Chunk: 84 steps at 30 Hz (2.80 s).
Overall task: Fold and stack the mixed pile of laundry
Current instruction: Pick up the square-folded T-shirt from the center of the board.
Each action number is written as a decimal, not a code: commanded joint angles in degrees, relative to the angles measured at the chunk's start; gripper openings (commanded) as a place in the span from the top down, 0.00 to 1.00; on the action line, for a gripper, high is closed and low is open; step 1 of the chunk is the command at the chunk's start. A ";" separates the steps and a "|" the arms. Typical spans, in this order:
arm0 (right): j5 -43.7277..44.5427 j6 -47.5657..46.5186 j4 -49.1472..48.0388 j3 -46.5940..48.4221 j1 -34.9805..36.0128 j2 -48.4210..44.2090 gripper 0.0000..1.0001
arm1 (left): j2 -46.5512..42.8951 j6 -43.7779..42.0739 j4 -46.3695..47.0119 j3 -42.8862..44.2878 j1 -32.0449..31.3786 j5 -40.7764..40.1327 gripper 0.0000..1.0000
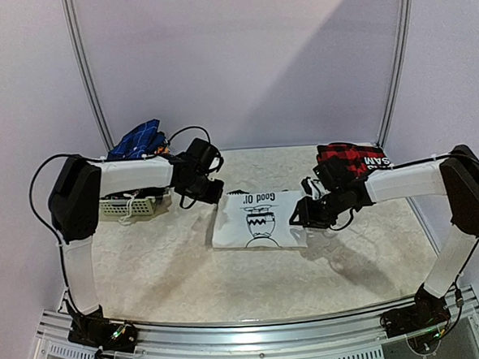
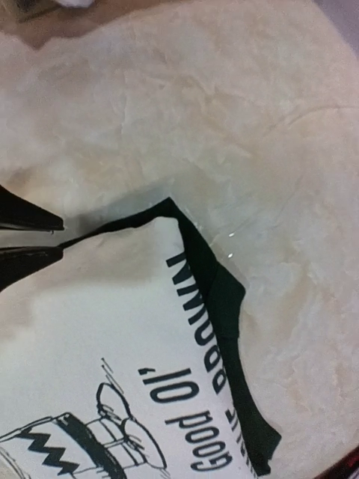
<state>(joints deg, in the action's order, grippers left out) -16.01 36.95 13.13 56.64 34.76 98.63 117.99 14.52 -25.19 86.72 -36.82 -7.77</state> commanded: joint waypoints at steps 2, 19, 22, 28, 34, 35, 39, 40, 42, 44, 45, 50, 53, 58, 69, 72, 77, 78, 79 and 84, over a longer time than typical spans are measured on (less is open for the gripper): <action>6.25 -1.26 5.08 2.40 -0.27 -5.67 0.45 | -9.89 -5.91 -2.43 -1.75 -6.00 -13.46 0.96; 17.80 0.70 4.24 -7.12 -2.45 -20.16 0.05 | -17.69 -28.80 19.15 -16.23 -19.74 -20.25 0.00; 14.83 1.10 3.38 -10.02 -4.75 -22.23 0.04 | -17.05 -34.84 16.41 -15.38 -23.52 -13.67 0.01; 12.26 1.85 1.67 -15.16 -7.77 -26.83 0.02 | -9.57 -45.67 14.39 -11.20 -30.19 -12.10 0.08; 11.10 1.81 1.43 -17.94 -9.08 -28.93 0.01 | 1.13 -49.52 12.12 -3.10 -33.11 -15.60 0.11; 10.90 1.89 1.38 -18.52 -9.37 -29.42 0.01 | 2.26 -49.76 12.22 -2.01 -33.28 -15.45 0.12; 10.20 1.73 1.47 -19.99 -10.66 -30.83 0.01 | 4.58 -50.41 14.71 -0.85 -33.49 -14.65 0.15; 10.09 1.59 1.59 -20.25 -10.88 -31.15 0.01 | 5.14 -50.51 15.06 -0.51 -33.49 -14.80 0.16; 10.03 1.50 1.72 -20.63 -11.20 -31.79 0.01 | 6.39 -50.78 16.20 0.16 -33.49 -15.51 0.18; 9.95 1.38 1.91 -20.85 -11.37 -32.13 0.01 | 7.73 -51.14 16.85 0.98 -33.49 -15.56 0.21; 9.95 1.24 1.98 -20.87 -11.45 -32.30 0.01 | 8.30 -51.25 16.84 1.46 -33.49 -15.34 0.23; 9.57 1.39 2.29 -21.37 -12.27 -32.79 0.01 | 10.98 -51.44 17.07 3.83 -33.55 -14.70 0.30; 9.33 1.58 2.35 -21.80 -12.86 -32.93 0.01 | 12.33 -51.50 17.34 4.89 -33.58 -15.69 0.37; 9.24 1.55 2.87 -22.44 -13.55 -33.80 0.01 | 14.08 -51.76 17.69 6.05 -33.51 -16.24 0.39; 6.96 1.61 2.44 -23.48 -15.13 -34.69 0.01 | 16.45 -52.58 22.77 5.76 -32.72 -15.23 0.65; 5.18 2.08 0.95 -23.64 -15.35 -33.96 0.01 | 16.22 -52.11 24.16 5.01 -32.55 -14.43 0.86; 0.87 3.27 -2.71 -22.74 -15.45 -30.40 0.01 | 13.10 -49.68 30.06 0.72 -31.65 -11.99 1.00; -0.18 3.58 -3.57 -22.46 -15.45 -29.37 0.01 | 12.14 -48.97 31.04 -0.26 -31.31 -11.51 1.00; -1.23 3.70 -4.19 -22.06 -15.39 -28.58 0.01 | 11.21 -48.25 31.68 -1.25 -30.91 -10.83 1.00; -7.07 5.75 -9.95 -20.69 -15.39 -23.13 0.01 | 6.83 -45.34 35.58 -6.00 -29.43 -8.13 1.00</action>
<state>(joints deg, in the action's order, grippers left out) -16.95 40.53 9.41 34.13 19.73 72.31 130.15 -34.22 5.37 83.68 -68.05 -19.07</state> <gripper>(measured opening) 0.989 0.024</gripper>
